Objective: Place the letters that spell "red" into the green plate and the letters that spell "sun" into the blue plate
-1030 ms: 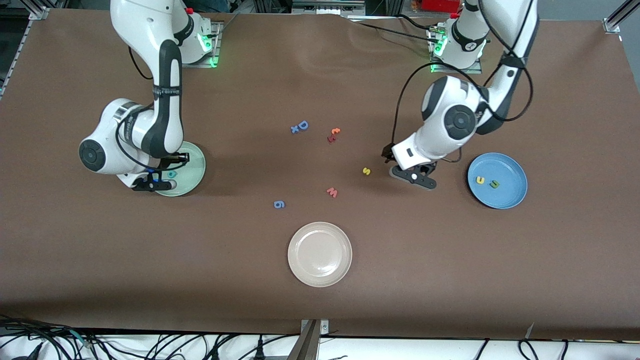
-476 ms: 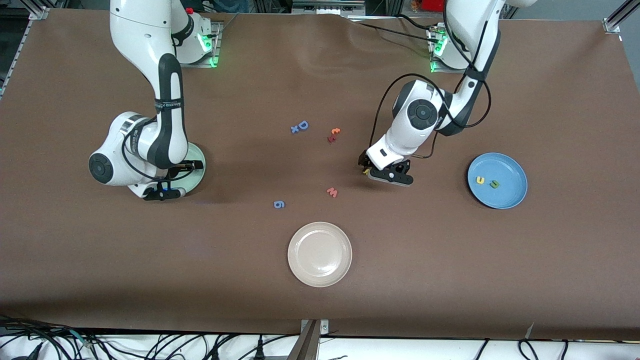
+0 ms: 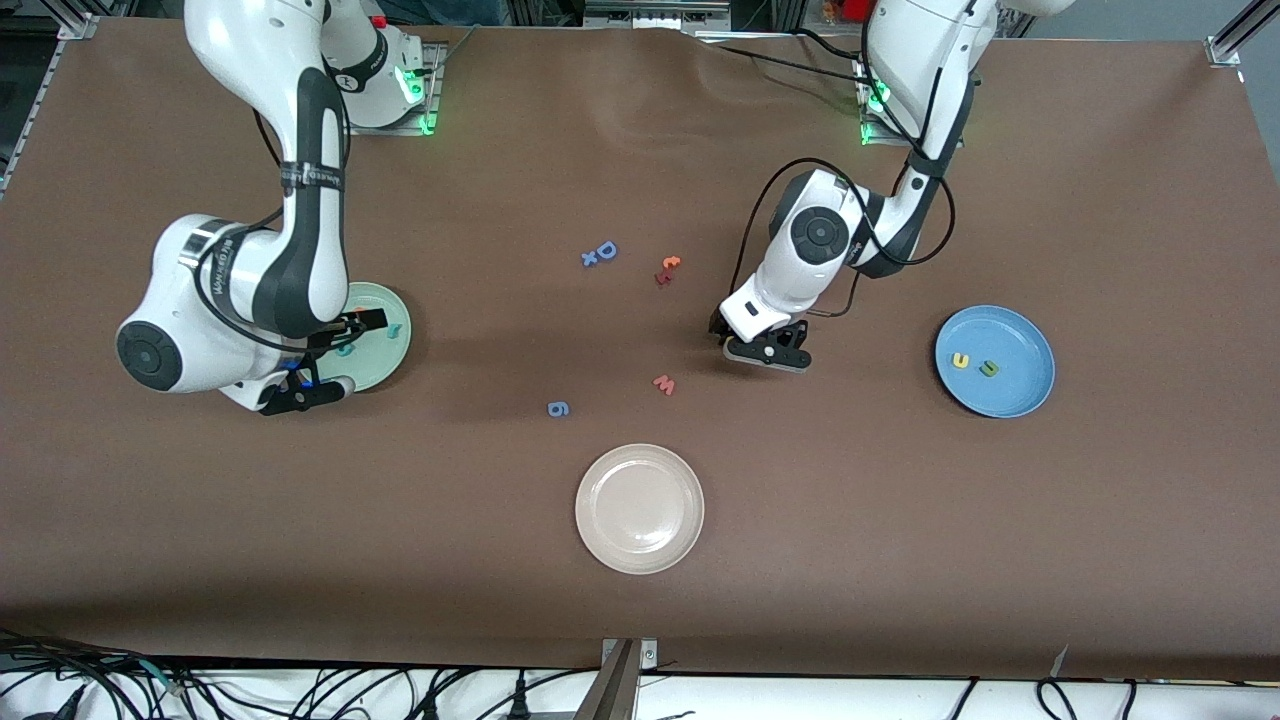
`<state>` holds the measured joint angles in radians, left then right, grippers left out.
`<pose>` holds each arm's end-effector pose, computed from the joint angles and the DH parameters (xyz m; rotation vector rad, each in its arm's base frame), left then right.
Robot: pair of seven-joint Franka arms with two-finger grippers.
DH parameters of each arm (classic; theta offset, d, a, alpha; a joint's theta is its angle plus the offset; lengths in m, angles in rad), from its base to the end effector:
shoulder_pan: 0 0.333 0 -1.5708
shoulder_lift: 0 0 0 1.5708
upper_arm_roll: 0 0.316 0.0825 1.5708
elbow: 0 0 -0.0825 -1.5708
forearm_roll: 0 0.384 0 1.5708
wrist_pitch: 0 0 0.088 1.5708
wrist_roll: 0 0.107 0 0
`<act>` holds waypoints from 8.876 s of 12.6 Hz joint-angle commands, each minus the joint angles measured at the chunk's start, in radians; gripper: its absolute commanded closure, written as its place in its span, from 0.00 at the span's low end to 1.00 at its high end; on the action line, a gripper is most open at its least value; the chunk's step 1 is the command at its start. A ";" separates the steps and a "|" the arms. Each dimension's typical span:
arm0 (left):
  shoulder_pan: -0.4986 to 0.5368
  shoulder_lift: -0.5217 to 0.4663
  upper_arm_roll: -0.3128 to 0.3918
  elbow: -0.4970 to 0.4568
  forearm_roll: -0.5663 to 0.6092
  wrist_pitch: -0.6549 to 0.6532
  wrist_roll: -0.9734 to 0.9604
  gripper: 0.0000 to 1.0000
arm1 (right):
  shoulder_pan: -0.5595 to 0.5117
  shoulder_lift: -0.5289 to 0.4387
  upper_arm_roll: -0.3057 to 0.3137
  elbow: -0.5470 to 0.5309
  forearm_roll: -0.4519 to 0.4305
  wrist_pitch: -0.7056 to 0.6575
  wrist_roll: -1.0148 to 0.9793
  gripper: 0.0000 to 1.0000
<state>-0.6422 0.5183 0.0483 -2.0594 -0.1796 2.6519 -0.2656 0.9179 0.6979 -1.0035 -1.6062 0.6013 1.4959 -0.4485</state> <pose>0.4987 -0.3312 0.1862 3.0363 -0.2743 0.0631 0.6124 0.1001 0.3311 -2.9218 -0.3393 0.6560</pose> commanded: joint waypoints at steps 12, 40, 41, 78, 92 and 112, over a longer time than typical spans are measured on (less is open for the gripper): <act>-0.059 0.057 0.022 0.018 0.135 0.005 -0.020 0.65 | -0.062 -0.289 0.324 0.082 -0.383 0.061 0.488 0.00; 0.504 -0.130 0.156 -0.094 0.124 -0.319 1.134 0.01 | -0.941 -0.756 1.046 -0.047 -0.589 0.076 0.467 0.00; 0.515 -0.139 0.154 -0.084 0.124 -0.320 1.138 0.00 | -0.941 -0.749 1.046 -0.047 -0.589 0.078 0.467 0.00; 0.496 -0.334 0.102 0.631 0.103 -1.004 0.321 0.00 | -0.947 -0.722 1.037 -0.049 -0.578 0.118 0.468 0.00; 0.460 -0.334 0.102 0.656 0.161 -1.043 0.295 0.00 | -0.920 -0.724 1.050 -0.046 -0.618 0.119 0.491 0.00; 0.647 -0.507 -0.120 0.596 0.160 -1.050 0.241 0.00 | -0.903 -0.718 1.039 -0.046 -0.614 0.133 0.583 0.00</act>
<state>-0.0149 0.0948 -0.0357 -1.4316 -0.0537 1.6224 0.0257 0.0150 -0.0213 0.0345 -1.6606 -0.0160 1.6331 0.1219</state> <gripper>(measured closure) 0.000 0.000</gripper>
